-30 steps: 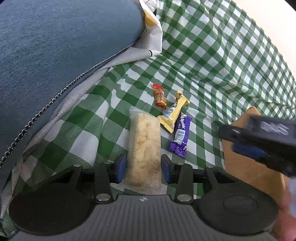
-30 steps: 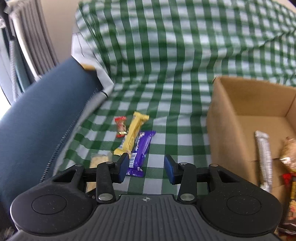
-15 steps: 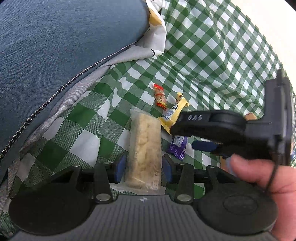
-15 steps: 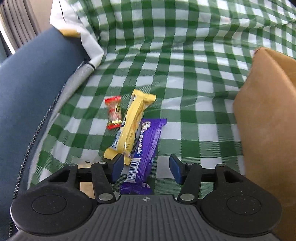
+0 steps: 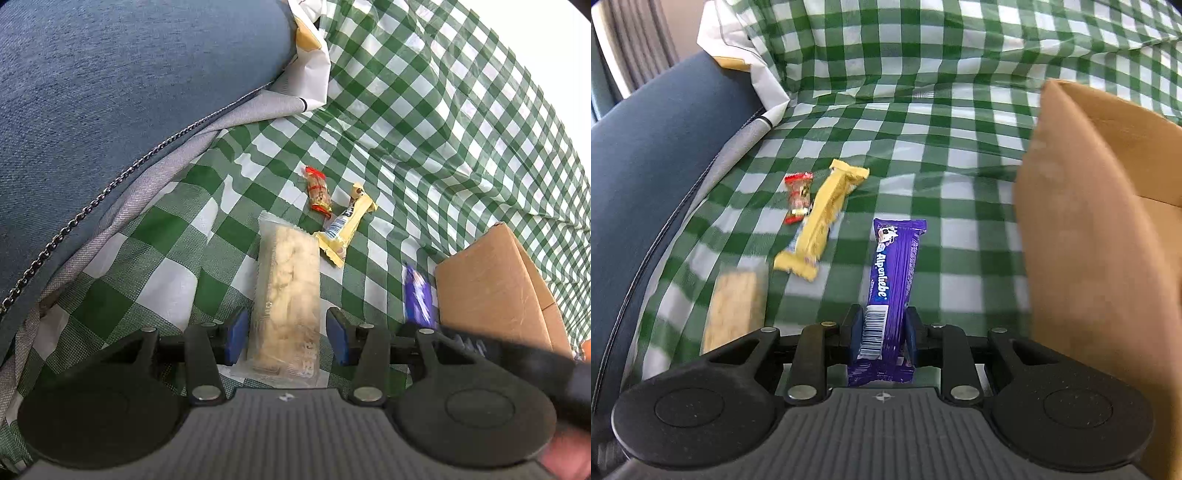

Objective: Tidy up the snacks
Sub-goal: 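Grasp the cracker pack with the left tool while the right grasps the purple chocolate bar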

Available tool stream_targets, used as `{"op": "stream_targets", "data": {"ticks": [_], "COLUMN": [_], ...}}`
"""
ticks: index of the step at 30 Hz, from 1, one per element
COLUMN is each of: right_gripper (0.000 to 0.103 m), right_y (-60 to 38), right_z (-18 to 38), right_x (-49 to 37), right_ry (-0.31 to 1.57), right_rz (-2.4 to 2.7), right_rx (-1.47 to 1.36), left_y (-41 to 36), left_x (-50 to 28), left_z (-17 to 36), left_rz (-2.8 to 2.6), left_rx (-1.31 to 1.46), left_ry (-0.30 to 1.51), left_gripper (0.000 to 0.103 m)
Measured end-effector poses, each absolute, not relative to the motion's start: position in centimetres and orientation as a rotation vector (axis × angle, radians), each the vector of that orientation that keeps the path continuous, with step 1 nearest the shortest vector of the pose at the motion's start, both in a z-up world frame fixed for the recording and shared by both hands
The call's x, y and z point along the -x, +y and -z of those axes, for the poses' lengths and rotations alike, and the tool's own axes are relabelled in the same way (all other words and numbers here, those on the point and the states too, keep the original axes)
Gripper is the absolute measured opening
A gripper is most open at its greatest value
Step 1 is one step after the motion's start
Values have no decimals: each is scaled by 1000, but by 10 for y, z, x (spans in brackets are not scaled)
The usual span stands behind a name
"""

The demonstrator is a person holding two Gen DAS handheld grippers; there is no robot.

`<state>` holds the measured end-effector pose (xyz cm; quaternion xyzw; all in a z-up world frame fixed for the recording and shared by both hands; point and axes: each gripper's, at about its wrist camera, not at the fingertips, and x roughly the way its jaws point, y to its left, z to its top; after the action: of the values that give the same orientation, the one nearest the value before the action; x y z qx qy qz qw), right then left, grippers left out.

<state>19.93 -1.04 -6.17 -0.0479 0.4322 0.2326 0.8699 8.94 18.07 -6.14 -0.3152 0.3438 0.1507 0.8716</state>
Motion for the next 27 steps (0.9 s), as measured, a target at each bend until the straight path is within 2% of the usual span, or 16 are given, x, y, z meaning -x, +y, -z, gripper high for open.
{"op": "stream_targets", "data": {"ticks": [2, 5, 11, 14, 15, 27], "right_gripper": [25, 25, 25, 25, 25, 25], "right_y": [-19, -33, -44, -50, -53, -81], "right_z": [58, 53, 47, 52, 55, 60], "right_x": [-188, -168, -114, -98, -95, -59], "right_ry": [907, 911, 900, 893, 902, 887], "right_rz": [-489, -486, -545, -550, -554, -601], "right_rx": [115, 117, 164, 200, 203, 232], "left_y": [178, 175, 168, 163, 163, 163], "left_x": [-91, -93, -99, -100, -100, -68], "left_z": [61, 61, 64, 64, 64, 50], "left_rz": [-312, -304, -309, -315, -316, -217], "left_rx": [639, 612, 541, 503, 498, 641], "left_ry": [722, 729, 754, 758, 762, 792], "left_gripper": [52, 58, 59, 54, 45, 45]}}
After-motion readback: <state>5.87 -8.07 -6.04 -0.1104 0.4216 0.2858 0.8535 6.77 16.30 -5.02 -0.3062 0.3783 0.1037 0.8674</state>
